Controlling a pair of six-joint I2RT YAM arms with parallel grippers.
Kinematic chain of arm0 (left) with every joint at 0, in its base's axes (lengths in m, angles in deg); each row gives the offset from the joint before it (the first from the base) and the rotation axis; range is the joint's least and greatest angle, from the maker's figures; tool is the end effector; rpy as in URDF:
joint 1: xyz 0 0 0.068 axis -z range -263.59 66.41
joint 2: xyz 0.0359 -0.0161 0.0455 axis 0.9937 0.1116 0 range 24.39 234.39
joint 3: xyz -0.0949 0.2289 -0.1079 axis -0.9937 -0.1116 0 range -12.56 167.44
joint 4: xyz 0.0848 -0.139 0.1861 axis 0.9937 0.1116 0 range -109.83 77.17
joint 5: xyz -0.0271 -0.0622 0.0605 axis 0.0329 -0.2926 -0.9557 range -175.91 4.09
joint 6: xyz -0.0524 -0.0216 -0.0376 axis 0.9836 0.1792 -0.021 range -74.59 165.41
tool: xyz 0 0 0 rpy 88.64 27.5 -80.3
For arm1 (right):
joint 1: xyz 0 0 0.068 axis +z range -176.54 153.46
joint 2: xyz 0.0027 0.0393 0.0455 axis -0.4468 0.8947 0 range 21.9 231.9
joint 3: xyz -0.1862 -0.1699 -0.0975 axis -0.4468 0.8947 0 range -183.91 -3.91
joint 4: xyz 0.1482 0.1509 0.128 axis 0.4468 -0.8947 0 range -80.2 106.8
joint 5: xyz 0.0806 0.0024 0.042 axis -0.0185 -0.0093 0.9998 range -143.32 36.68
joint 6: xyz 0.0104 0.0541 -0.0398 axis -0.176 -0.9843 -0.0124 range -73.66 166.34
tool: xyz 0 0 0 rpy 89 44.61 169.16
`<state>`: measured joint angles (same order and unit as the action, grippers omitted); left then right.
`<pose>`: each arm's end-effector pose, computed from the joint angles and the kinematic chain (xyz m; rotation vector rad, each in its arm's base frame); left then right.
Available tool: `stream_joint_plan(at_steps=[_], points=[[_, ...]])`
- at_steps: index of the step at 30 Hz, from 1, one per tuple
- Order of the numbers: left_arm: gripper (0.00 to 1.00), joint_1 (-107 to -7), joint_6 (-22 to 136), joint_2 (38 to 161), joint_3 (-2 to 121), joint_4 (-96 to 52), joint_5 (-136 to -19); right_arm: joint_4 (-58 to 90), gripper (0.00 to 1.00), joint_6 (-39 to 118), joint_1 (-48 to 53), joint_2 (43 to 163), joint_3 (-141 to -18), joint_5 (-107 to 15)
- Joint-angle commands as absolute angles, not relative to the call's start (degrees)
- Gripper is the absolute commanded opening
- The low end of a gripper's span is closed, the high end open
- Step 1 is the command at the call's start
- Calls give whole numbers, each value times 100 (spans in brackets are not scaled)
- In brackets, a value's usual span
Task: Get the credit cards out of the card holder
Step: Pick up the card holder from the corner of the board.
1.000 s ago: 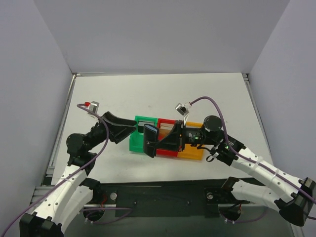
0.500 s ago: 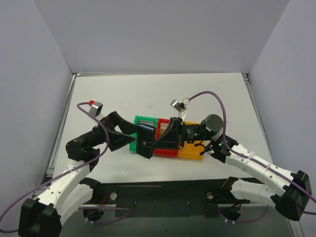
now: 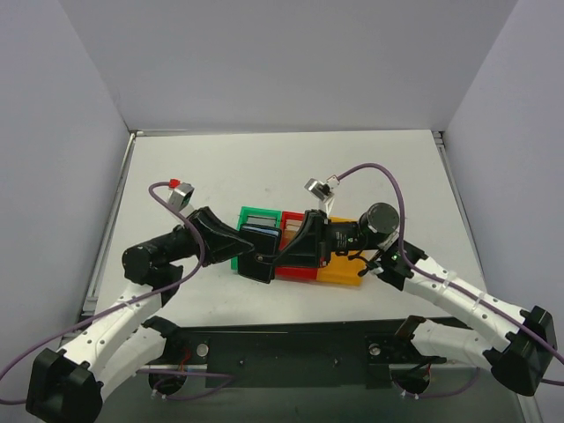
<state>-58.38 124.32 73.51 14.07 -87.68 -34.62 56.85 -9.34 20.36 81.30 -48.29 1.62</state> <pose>0.1268 -0.1068 0.3556 0.5164 1.2399 -1.9346 0.1176 0.1911 0.3814 -0.9449 1.3574 1.9866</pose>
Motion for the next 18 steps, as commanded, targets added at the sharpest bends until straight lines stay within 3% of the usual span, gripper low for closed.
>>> stream_joint_plan(at_steps=[1, 2, 3, 4, 6, 9, 12, 18], points=[[0, -5766, 12179, 7229, 1670, -8576, -3510, 5174, 0, -325, 2048, 7921, -5032, 91], [0, -5766, 12126, 7185, 1653, -8505, -3537, 4926, 5, -184, 2049, 7868, -5136, -83], [0, -5766, 12030, 7098, 1644, -8252, -3606, 4027, 29, 270, 2049, 7763, -5250, -259], [0, -5766, 11898, 7045, 1670, -8049, -3651, 3487, 41, 553, 2083, 7667, -5513, -591], [0, -5766, 11284, 6808, 1862, -6813, -3966, 2597, 57, 1125, 2180, 7430, -5716, -1223], [0, -5757, 9835, 6439, 2293, -4102, -4704, 1028, 62, 1907, 2461, 7279, -6129, -2846], [0, -5687, 8964, 6455, 2803, -2463, -5607, 83, 63, 2217, 3128, 7401, -6727, -4327], [0, -5231, 8417, 6903, 3463, -781, -7102, -1254, 52, 1787, 3850, 8244, -7677, -6412]])
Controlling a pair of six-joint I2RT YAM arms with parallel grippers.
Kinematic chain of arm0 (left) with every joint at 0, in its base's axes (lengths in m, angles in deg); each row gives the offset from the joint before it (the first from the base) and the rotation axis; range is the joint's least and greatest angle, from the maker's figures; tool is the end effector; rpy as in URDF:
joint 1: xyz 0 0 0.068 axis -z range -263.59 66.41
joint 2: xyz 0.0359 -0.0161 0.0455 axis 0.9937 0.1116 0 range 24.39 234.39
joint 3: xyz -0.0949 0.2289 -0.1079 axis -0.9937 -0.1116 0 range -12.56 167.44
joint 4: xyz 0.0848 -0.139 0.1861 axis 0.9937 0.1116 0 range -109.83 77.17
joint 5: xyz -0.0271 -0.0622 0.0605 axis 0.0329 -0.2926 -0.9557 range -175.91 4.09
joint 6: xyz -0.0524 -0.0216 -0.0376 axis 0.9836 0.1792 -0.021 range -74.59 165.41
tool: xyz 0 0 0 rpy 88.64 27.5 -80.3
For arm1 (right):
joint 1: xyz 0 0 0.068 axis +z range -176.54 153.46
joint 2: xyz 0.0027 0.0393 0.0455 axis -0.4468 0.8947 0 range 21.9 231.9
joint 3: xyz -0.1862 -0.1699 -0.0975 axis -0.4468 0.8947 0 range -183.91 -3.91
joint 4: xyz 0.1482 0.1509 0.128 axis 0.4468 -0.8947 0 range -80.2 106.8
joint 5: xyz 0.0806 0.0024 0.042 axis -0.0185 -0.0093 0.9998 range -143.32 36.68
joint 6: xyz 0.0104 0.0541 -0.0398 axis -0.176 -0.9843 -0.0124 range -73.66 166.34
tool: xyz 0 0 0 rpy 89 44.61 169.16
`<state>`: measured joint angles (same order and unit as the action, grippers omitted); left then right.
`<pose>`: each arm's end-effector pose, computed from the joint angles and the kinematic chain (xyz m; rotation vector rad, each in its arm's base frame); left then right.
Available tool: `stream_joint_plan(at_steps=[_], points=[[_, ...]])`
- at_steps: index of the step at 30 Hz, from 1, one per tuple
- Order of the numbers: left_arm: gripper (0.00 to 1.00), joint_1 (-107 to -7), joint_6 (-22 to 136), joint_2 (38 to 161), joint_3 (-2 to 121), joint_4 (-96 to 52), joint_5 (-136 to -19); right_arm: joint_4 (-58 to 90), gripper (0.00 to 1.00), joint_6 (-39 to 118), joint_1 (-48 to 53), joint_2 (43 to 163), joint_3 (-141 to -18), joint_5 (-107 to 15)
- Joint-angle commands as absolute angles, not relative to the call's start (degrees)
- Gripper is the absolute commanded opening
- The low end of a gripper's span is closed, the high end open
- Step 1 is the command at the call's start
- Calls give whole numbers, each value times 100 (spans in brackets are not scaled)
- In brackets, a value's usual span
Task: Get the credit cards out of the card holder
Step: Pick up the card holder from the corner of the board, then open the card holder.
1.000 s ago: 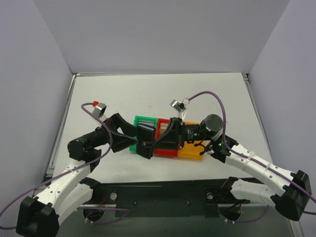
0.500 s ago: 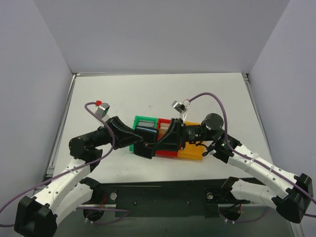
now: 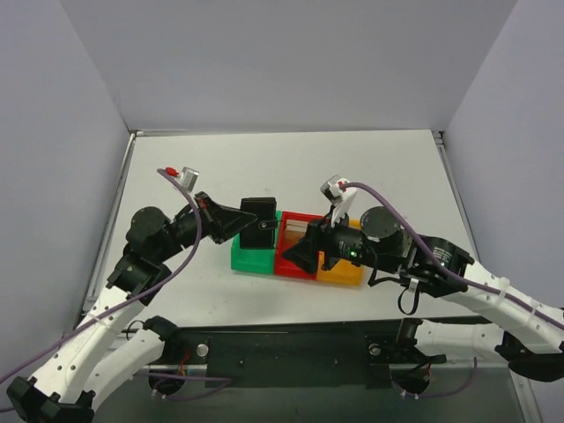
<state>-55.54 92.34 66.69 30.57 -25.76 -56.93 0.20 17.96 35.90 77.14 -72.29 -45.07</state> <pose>0.1433 -0.1064 0.3671 0.1934 1.6274 -1.4005 0.0897 0.1888 0.4311 -0.6446 1.6869 1.2989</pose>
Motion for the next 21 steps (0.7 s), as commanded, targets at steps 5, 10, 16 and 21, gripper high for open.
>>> stream_joint_plan(at_steps=[5, 10, 16, 21], points=[[0, -4187, 8206, 7114, 3902, -76, -8973, -1475, 51, 1725, 4473, 8895, -8221, -7510], [0, -3569, 8372, 7229, 4114, 126, -9733, -1501, 52, 1672, 4509, 9265, -8442, -7723], [0, -3182, 8619, 7273, 4167, 171, -10093, -1440, 59, 1716, 4527, 9414, -8424, -7723], [0, -2980, 8803, 7343, 4131, 48, -10146, -1370, 59, 1690, 4545, 9564, -8451, -7679]])
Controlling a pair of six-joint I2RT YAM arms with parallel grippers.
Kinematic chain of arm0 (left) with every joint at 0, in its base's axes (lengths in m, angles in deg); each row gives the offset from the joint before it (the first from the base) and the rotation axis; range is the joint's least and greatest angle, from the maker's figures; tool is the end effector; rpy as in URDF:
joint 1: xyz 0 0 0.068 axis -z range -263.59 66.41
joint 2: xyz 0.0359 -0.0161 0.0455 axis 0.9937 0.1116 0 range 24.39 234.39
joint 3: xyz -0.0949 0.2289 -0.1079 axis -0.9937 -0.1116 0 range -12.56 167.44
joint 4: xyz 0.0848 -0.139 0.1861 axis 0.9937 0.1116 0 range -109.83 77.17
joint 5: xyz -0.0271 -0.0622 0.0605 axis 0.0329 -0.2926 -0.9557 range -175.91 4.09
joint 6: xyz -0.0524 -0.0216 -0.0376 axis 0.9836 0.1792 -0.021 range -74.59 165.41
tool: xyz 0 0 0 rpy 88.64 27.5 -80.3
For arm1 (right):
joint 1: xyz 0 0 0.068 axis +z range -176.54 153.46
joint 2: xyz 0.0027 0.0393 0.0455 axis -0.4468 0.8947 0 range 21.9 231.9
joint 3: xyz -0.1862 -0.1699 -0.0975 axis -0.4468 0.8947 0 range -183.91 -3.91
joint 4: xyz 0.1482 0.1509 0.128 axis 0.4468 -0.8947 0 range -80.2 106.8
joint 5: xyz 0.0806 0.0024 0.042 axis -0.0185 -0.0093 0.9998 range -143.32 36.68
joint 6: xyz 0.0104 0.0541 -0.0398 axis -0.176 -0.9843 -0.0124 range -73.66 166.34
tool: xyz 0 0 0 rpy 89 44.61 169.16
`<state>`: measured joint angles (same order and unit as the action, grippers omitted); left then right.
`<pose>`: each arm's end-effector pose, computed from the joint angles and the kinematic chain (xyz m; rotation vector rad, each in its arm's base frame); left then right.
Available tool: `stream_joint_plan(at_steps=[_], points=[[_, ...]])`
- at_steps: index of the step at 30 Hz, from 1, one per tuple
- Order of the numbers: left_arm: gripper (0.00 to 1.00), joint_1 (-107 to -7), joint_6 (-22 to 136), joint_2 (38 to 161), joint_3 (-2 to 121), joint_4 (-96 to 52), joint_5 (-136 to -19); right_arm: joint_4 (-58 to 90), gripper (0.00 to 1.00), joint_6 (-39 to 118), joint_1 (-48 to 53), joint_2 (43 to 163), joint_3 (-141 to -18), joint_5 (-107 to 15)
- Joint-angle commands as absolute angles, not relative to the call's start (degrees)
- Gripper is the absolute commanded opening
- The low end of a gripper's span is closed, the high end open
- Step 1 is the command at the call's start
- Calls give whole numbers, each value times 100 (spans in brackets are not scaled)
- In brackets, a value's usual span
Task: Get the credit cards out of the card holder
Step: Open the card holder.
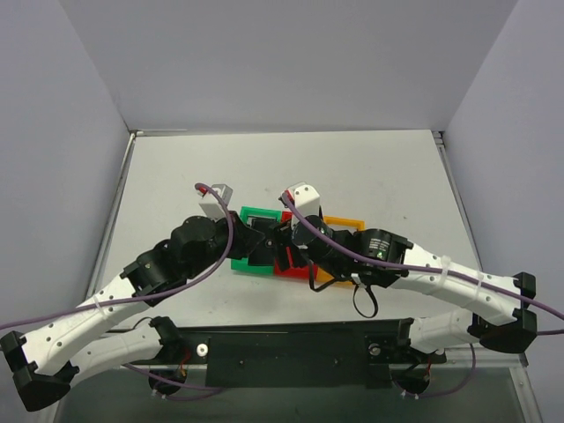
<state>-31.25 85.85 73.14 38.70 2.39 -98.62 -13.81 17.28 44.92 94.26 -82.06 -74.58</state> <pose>0.1283 -0.1467 0.3371 0.0513 2.0057 -0.8658 0.1067 0.2560 0.3930 -0.5096 1.9907 0.7580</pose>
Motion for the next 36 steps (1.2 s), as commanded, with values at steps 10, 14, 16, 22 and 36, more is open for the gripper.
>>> stream_joint_plan(at_steps=[10, 14, 16, 22, 36], points=[[0, -2646, 9023, 7361, 4184, -32, -10480, -1352, 56, 1620, 4553, 9906, -8574, -7767], [0, -2558, 9058, 7369, 4219, -67, -10524, -1352, 54, 1602, 4545, 10056, -8653, -7845], [0, -2523, 9093, 7361, 4202, -84, -10524, -1361, 53, 1593, 4527, 10118, -8688, -7854], [0, -2479, 9137, 7247, 4131, -190, -10542, -1545, 47, 1514, 4422, 10311, -8741, -7846], [0, -2479, 9172, 7141, 4123, -216, -10515, -1765, 29, 1400, 4255, 10355, -8706, -7872]])
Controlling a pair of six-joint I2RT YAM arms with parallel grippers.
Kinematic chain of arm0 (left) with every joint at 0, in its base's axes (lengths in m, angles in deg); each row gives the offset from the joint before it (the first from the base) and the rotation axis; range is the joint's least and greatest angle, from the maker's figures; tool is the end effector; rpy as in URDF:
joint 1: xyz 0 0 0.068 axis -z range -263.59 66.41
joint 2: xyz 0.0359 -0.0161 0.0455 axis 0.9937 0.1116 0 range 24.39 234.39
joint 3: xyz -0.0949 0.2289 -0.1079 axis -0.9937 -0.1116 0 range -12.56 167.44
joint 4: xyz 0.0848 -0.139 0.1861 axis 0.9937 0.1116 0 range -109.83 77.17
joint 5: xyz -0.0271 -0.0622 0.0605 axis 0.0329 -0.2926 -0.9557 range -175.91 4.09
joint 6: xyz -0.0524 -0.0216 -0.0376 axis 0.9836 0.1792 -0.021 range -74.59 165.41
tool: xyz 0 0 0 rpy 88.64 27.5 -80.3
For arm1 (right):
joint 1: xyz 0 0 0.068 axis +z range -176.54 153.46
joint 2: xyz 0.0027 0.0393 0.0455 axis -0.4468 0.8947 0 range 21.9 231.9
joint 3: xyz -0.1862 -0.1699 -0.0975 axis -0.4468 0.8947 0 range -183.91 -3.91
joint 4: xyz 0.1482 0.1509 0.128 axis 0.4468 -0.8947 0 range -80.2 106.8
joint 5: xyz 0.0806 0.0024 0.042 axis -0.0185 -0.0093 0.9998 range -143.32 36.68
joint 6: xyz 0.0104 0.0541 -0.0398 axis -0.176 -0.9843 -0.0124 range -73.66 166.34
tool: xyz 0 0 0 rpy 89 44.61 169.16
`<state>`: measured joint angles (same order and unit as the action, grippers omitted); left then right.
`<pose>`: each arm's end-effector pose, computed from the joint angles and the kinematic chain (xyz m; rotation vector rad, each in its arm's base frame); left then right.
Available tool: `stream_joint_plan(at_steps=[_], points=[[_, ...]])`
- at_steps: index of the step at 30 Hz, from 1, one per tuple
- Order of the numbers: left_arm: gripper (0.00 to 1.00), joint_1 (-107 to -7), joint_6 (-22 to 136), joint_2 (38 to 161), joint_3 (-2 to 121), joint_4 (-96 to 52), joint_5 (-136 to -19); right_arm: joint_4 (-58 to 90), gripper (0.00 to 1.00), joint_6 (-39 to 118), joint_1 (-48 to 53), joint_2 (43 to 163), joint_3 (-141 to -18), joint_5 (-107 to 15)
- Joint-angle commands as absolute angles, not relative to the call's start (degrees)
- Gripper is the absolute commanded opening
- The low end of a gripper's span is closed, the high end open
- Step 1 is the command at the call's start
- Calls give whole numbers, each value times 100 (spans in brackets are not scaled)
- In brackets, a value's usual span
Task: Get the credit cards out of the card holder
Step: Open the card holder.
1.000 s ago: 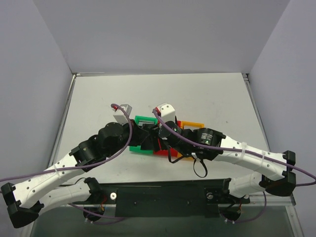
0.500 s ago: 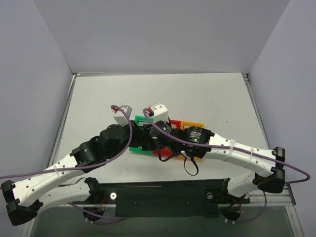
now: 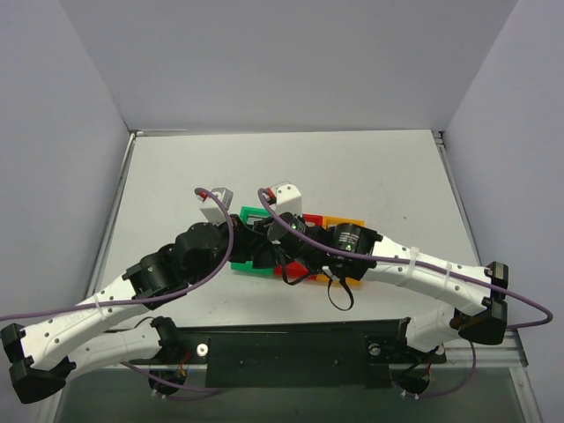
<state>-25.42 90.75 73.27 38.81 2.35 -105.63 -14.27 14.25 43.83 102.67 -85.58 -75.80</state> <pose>0.1175 -0.1545 0.3381 -0.0197 1.9964 -0.8828 0.1253 0.2891 0.3725 -0.4646 2.0759 0.6850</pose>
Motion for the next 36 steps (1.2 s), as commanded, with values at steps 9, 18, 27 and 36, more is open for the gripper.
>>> stream_joint_plan(at_steps=[9, 18, 27, 36], points=[[0, -2479, 9155, 7097, 4131, -181, -10594, -1967, 3, 1347, 4237, 10355, -8715, -7969], [0, -2479, 9076, 6983, 4114, 4, -10867, -2046, 0, 1259, 4141, 9899, -8346, -8004], [0, -2488, 9102, 6957, 4061, 12, -10893, -2029, 0, 1233, 4079, 9547, -8091, -7890], [0, -2549, 9155, 6439, 3465, -707, -10446, -1493, 25, 1110, 3517, 8747, -7309, -6915]])
